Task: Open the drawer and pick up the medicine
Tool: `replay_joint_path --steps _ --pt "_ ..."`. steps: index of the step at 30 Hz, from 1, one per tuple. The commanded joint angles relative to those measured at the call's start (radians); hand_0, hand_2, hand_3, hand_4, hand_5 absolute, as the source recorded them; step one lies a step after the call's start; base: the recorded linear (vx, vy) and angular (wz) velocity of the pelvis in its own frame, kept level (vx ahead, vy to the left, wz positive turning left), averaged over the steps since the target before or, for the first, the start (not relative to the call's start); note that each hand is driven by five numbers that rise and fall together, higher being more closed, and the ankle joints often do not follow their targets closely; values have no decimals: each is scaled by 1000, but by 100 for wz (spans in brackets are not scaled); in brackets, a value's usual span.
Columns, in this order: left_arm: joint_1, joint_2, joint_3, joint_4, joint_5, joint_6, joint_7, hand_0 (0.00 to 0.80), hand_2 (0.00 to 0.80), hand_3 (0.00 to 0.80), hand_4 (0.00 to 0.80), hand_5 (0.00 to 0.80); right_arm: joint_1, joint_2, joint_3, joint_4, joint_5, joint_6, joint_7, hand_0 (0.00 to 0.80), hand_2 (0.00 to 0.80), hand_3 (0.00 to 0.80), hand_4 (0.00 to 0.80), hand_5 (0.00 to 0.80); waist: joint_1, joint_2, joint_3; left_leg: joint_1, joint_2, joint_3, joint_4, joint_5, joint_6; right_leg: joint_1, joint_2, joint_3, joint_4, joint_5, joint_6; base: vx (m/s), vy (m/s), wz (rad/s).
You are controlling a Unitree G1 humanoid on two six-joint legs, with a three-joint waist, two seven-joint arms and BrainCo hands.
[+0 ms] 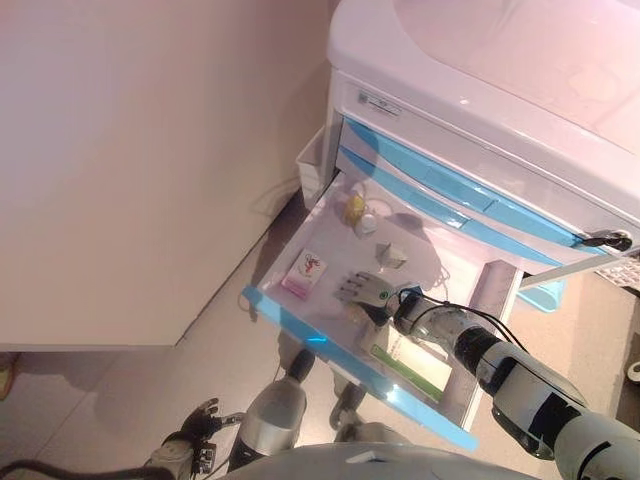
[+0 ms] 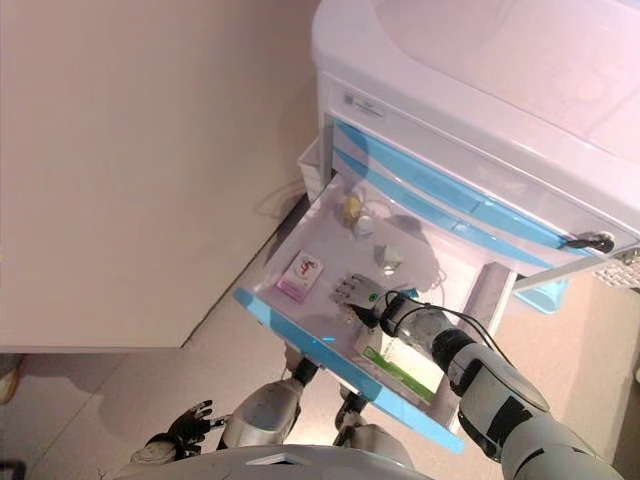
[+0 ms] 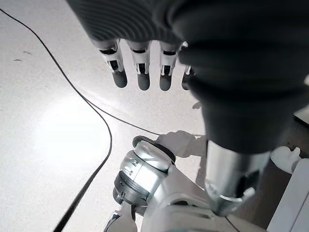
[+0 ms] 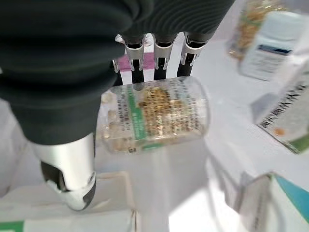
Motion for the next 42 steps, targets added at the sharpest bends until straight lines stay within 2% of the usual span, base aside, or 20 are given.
replay_joint_path --steps 1,7,8,10,20,31,34,42 --pt "2 18 -54 16 -9 -8 -8 0 0 0 0 0 -55 -4 51 -18 -9 -13 -53 0 0 0 0 0 14 19 -11 2 -49 -46 -78 5 19 38 13 -16 100 -87 42 -10 -8 3" --pt "4 20 -52 14 -16 -13 -15 0 0 0 0 0 -48 -6 56 -16 -18 -15 -66 0 0 0 0 0 16 19 -6 -7 -50 -48 -79 9 18 33 13 -19 97 -86 42 0 0 0" --pt "3 21 -53 14 -19 -16 -15 0 0 0 0 0 -50 -7 57 -15 -12 -14 -64 60 60 60 60 60 16 19 -4 -9 -49 -48 -79 9 17 31 13 -19 97 -86 42 0 0 0" --pt "0 21 -54 14 -21 -18 -16 0 0 0 0 0 -51 -2 59 -9 -9 -8 -63 800 800 800 800 800 17 20 -1 -8 -48 -47 -80 10 18 30 13 -18 98 -85 42 0 0 0" --pt "-5 27 -49 22 -24 -22 -20 0 0 0 0 0 -58 -19 58 -11 9 -52 -110 800 800 800 800 800 10 10 -6 -10 -47 -42 -82 9 20 27 16 -13 94 -82 45 0 0 0" --pt "8 33 -19 32 1 -22 -17 0 0 0 0 0 -73 -87 25 -98 101 -40 -166 800 800 800 800 800 -10 -17 -30 11 -35 -21 -84 -3 20 39 23 7 89 -78 49 6 -7 -2" --pt "14 36 -4 27 12 -11 -15 0 0 0 0 0 -78 -123 3 -184 191 -33 -170 800 800 800 800 800 -24 -26 -37 20 -29 -9 -84 -6 20 43 26 18 88 -73 52 14 -10 -9" --pt "42 25 38 27 26 5 -7 0 0 0 0 0 -33 -251 -131 -568 479 -21 -90 800 800 800 800 800 -96 -38 -68 57 -19 41 -85 -29 26 51 33 77 90 -67 57 17 17 -22"
